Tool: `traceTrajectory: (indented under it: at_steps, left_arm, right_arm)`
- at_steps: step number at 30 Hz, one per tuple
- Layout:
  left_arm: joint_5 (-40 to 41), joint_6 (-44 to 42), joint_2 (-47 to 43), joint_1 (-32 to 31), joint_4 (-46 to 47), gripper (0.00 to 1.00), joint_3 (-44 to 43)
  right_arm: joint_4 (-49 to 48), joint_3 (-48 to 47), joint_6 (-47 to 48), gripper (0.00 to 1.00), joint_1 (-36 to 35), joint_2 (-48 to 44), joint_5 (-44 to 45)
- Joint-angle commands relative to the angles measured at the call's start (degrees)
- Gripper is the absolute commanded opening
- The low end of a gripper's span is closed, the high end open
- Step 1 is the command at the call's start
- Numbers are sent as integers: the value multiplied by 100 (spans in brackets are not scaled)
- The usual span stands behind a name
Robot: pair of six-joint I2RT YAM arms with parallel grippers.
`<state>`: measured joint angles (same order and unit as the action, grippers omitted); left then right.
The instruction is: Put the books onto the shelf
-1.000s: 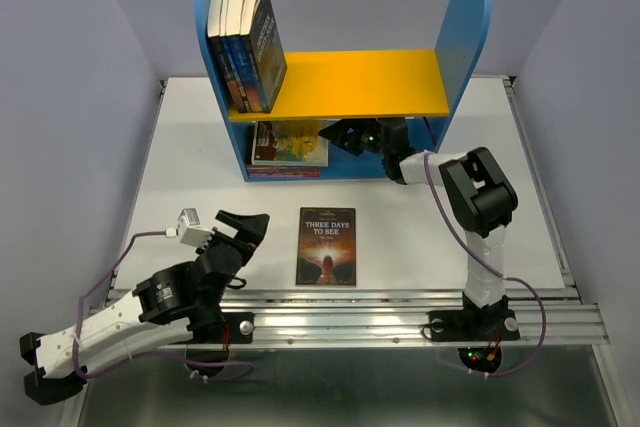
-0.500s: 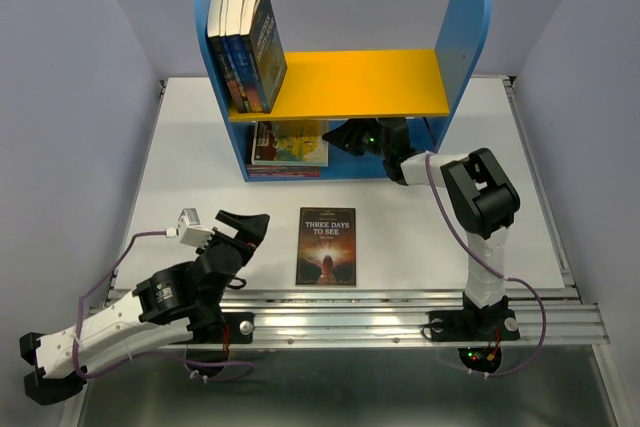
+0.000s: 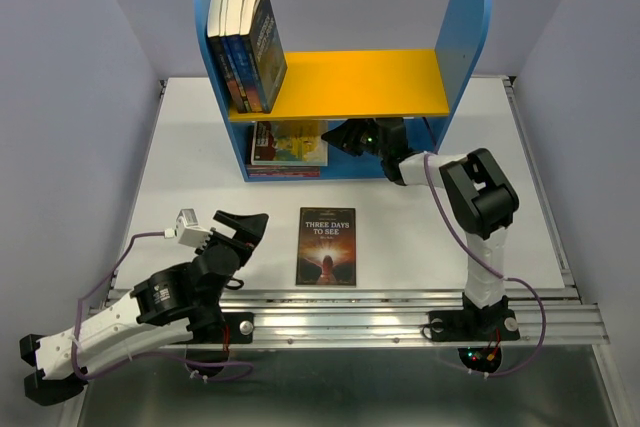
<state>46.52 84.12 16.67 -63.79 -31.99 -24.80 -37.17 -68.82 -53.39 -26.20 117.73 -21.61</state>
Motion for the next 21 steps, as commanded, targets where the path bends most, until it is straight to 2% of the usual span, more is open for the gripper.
traceTrajectory:
  at_steps: [1, 21]
  left_arm:
    - [120, -1, -49, -2, -36, 99, -104]
    - [129, 70, -155, -2, -124, 99, -104]
  right_arm:
    - [-194, -378, -128, 43, -157, -58, 86]
    - [-379, -422, -708, 43, -535, -31, 912]
